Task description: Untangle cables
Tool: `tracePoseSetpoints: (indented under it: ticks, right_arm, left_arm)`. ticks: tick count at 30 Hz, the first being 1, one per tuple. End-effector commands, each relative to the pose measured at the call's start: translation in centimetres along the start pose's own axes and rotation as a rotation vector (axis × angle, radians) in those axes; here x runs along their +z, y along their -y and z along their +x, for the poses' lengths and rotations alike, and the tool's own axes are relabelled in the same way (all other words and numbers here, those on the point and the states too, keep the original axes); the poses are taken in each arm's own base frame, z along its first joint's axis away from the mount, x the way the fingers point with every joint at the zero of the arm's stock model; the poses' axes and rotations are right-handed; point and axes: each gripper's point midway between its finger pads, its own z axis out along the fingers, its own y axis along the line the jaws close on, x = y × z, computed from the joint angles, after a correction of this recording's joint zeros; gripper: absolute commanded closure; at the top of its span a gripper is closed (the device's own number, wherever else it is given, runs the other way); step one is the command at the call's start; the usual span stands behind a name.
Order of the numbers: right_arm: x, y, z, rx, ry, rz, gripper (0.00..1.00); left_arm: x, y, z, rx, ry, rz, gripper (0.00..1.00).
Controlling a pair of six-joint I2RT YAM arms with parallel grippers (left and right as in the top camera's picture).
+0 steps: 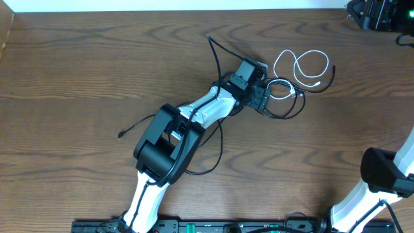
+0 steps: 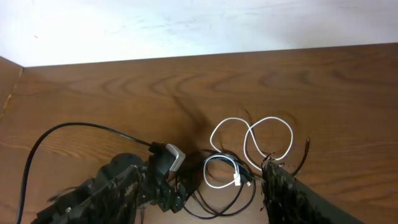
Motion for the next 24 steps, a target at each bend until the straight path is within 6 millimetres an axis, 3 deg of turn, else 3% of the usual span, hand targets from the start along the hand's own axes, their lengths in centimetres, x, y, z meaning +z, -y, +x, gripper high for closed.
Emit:
tracePoseSetpoints:
  ticks: [1,9,18,24]
  right_arm:
    - [0.2,0.6,0.1,-0.003,-0.008,0.009,0.4]
    - [0.2,0.7,0.2,-0.001,-0.011,0.012,0.36]
    - [0.2,0.7,0.3,-0.007,-0.015,0.012,0.36]
    - [0.2,0.8,0.3,-0.007,-0.015,0.019,0.35]
  left_arm:
    - [1.7,-0.5,2.1,0.011,-0.057,-0.018,0.18]
    - [2.2,-0.2,2.6,0.032,-0.068,-0.014,0.2]
    - [4.6,-0.1,5.7,0.064,-0.142,-0.017,0.23]
    - [4.5,-1.9,5.9,0.088,-0.147,-0.111,0.63]
